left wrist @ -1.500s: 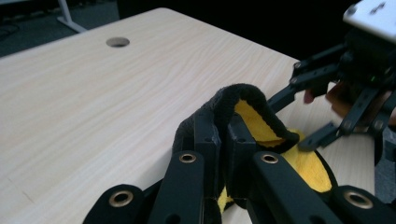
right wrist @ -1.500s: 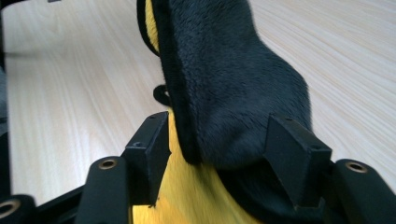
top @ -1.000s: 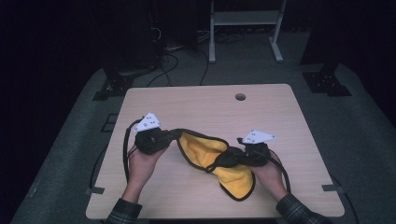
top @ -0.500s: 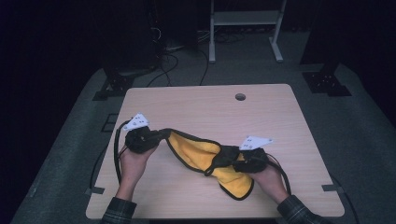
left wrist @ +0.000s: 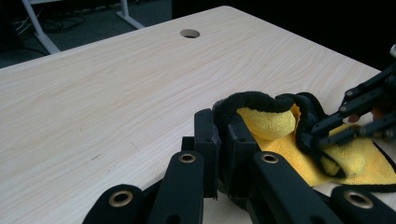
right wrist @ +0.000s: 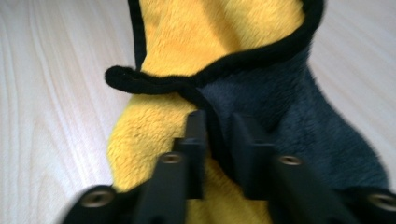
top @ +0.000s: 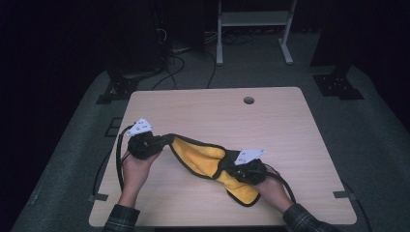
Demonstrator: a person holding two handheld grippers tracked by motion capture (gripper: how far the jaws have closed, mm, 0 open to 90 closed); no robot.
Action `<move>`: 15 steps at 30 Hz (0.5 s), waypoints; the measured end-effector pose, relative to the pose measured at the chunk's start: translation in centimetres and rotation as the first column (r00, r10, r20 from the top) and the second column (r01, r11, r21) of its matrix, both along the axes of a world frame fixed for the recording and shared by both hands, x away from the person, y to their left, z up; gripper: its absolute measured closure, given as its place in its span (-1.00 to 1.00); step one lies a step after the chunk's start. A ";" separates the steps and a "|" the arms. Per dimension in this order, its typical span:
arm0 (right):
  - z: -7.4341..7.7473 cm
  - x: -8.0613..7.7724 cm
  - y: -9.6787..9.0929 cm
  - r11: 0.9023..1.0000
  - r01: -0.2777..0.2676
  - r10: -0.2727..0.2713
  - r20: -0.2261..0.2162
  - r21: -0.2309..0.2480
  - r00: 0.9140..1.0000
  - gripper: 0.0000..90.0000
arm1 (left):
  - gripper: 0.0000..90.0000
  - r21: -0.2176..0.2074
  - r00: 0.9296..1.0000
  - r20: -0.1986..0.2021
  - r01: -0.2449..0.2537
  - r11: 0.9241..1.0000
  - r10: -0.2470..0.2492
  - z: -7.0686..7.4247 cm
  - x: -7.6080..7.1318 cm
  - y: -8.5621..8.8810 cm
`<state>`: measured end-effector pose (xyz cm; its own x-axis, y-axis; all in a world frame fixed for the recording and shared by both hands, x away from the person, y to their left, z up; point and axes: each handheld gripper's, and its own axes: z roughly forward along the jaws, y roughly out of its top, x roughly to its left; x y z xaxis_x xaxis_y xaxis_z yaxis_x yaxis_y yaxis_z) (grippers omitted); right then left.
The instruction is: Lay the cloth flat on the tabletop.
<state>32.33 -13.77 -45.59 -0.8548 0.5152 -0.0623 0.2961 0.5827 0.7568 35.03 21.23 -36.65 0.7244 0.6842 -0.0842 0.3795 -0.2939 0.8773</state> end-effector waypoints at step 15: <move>5.6 6.4 -3.8 0.961 0.201 -0.218 0.074 0.191 0.973 0.90 | 0.90 0.021 1.000 -0.009 0.005 1.000 -0.005 -0.2 -0.2 -0.1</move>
<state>38.77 -17.61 -40.03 -0.7212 0.6923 -0.0259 0.3194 0.3655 0.8743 34.84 21.09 -36.89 0.7273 0.6821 -0.0763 0.3858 -0.3144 0.8673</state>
